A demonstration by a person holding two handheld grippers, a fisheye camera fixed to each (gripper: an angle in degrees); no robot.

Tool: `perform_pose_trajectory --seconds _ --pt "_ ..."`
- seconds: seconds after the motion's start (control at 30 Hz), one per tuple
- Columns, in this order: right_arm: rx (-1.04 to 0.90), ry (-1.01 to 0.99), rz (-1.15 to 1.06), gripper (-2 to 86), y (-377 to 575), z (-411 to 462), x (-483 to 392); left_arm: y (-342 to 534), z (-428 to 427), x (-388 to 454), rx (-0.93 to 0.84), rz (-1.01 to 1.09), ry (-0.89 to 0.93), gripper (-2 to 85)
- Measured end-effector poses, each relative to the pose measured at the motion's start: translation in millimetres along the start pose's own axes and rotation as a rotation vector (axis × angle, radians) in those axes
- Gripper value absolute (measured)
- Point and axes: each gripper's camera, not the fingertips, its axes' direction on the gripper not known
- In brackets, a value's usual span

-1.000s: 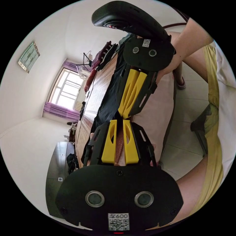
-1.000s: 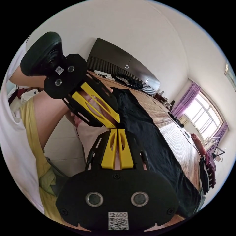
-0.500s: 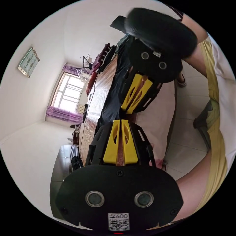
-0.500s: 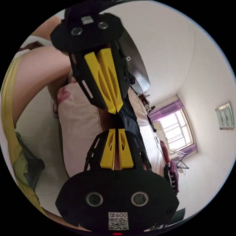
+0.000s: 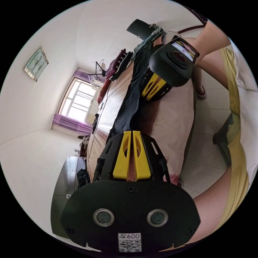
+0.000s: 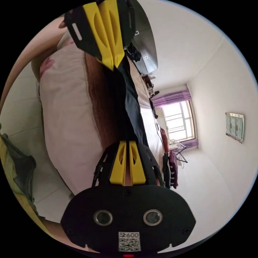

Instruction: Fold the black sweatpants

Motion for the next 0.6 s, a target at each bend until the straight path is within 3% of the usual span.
perform_pose_trajectory --seconds 0.23,0.43,0.6 --pt "-0.133 0.064 -0.033 -0.9 9.8 -4.5 45.4 -30.7 11.5 -38.1 0.0 -0.009 0.004 2.0" --pt "-0.476 0.19 -0.133 -0.9 49.0 8.7 100.3 -67.0 25.3 -84.3 -0.01 -0.015 0.014 2.1" --pt "-0.67 0.218 0.082 -0.8 90.6 -6.4 205.8 -106.8 42.6 -132.5 -0.026 -0.008 0.038 2.6"
